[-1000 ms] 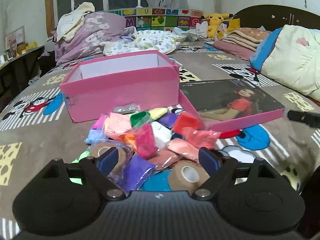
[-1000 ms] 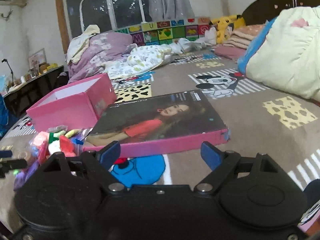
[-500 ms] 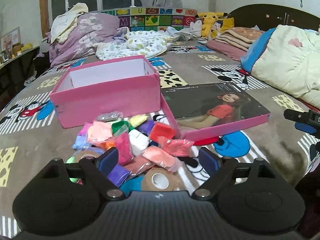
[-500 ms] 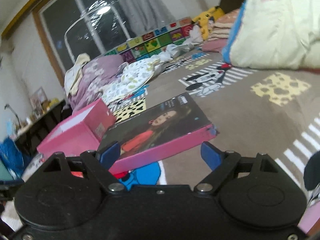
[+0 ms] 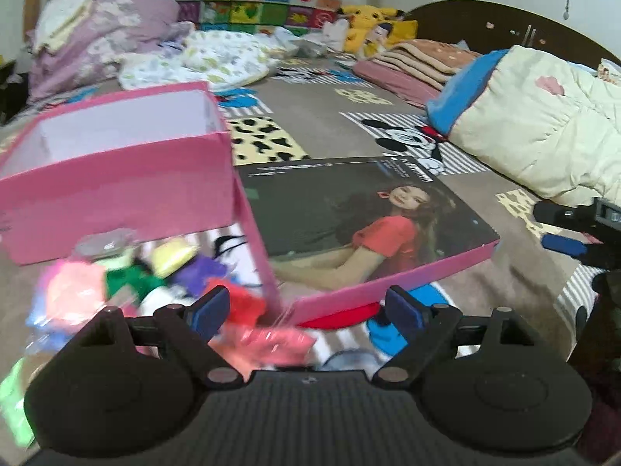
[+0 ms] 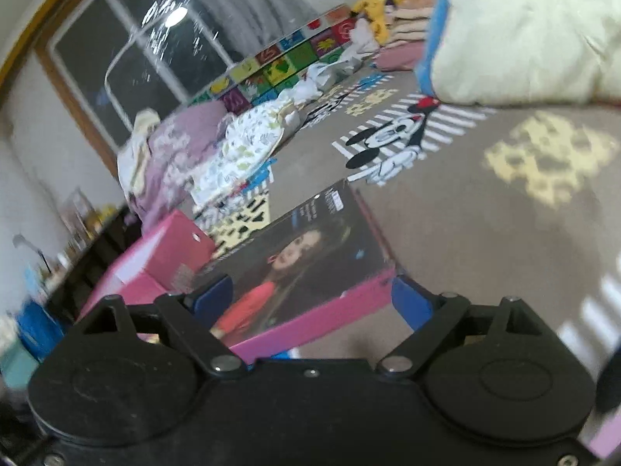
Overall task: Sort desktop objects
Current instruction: 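Close both tools on opposite edges of the photo-printed MEIYATOU box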
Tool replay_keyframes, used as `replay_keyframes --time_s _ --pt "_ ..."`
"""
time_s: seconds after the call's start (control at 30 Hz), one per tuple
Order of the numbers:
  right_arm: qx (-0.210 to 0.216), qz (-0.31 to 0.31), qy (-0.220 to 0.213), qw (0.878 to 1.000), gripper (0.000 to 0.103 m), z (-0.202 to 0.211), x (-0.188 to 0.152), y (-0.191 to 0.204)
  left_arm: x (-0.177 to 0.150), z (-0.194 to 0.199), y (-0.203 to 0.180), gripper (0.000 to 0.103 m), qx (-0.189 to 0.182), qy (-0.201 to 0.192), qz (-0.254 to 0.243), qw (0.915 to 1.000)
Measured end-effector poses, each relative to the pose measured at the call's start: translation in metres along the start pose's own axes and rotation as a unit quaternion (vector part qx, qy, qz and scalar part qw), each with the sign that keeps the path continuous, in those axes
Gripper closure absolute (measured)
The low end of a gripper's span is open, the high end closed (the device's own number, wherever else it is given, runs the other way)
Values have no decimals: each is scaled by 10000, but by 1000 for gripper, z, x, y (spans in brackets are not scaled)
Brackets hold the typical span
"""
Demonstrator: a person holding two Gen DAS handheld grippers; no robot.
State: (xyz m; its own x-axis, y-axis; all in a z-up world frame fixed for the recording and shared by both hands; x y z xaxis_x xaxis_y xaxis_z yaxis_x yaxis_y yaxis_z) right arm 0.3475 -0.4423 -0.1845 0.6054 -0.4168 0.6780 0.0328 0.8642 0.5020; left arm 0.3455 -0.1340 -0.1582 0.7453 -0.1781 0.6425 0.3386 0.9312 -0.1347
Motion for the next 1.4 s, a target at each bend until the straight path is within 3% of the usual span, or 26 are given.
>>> replay_keyframes --time_s 0.2,0.4,0.53,0.77,0.93,1.3,1.4 --pt "-230 659 336 9970 13 -36 25 -15 19 -42 4 16 -373 479 -86 9981" --pt "33 846 717 9938 13 -66 28 -26 28 -69 9 16 -402 829 -271 9954" --pt "263 839 922 9919 13 -81 24 -29 32 -79 2 16 -612 1038 -404 9919" --pt "310 1172 1311 9839 13 -98 12 -21 33 -93 -2 15 -478 1205 -431 9906" --pt "-44 1606 1317 9782 11 -89 9 -12 33 -86 -16 14 -623 1239 -502 9891" --pt "-316 1934 846 9770 11 -15 23 12 41 -45 -41 14 -1023 922 -665 9882" --pt "162 1995 836 9762 12 4 19 39 40 -18 -64 14 -1684 760 -848 9791"
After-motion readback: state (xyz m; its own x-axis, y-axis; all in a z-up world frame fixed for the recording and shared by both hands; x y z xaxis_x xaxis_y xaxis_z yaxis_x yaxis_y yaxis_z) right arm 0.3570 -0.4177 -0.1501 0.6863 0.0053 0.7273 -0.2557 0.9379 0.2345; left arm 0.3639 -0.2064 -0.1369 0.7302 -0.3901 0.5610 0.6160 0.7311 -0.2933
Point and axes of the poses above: each gripper's, at about its wrist camera, not at the fingertips, and z roughly against the way its jaws point, y to its left, x to its top, the point moved 9 cm from there along -z, roughly the way its jaws point, and after that the axes turned 8 degrees about y, right-handed, at the moved point
